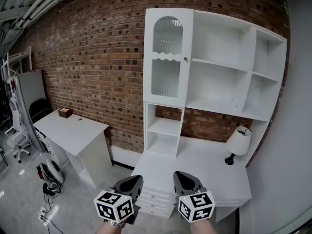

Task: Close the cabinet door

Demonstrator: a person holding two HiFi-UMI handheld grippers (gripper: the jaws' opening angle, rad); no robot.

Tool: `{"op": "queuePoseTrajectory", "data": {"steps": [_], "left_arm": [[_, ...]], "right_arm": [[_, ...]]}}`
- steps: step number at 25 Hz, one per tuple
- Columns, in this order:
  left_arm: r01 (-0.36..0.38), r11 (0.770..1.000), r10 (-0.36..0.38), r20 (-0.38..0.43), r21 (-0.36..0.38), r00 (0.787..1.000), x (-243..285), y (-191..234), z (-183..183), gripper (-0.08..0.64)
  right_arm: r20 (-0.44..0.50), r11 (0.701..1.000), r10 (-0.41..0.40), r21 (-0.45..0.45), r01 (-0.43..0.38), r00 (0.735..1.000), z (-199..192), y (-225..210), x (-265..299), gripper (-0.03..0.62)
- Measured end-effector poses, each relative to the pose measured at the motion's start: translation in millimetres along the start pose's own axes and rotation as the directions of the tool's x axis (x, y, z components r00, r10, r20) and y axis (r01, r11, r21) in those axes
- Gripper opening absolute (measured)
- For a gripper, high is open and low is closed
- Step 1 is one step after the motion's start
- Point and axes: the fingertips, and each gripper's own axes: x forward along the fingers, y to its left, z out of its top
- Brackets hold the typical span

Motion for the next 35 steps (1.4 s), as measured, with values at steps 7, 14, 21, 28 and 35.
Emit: {"op": "queuePoseTrajectory", "data": {"steps": [7,14,21,28,35], "left_arm": [[0.003,1.000,-0.003,-0.007,-0.001,1.000,9,-2,-2,0.008],[0.012,1.000,-0.012,-0.007,0.006,1.000,16,-10,0,0.008],[0.011,1.000,-0.010,-0.005,0.011,1.000,16,-17,-2,0.008],[0.016,1.000,-0.016,-0.001,0.016,1.000,12,-25,0,0.008],[0.015,1.000,-0.015,-0.001,0.023,1.000,10,-35,-2,0.008]], "right_arm": [[-0.012,1.000,0.009,-0.006,-0.009,1.000,-5,-3,2,0.026],[-0.015,1.000,0.007,-0.001,-0.007,1.000,-6,-9,-2,0.026],[-0.015,1.000,0.010,0.003,-0.010,1.000,-10,-10,-9,0.026],[-0.015,1.000,0.012,0.002,-0.012,1.000,-11,-9,-18,0.027],[-0.009,1.000,0.015,0.007,-0.015,1.000,-11,-9,-27,0.027]]}}
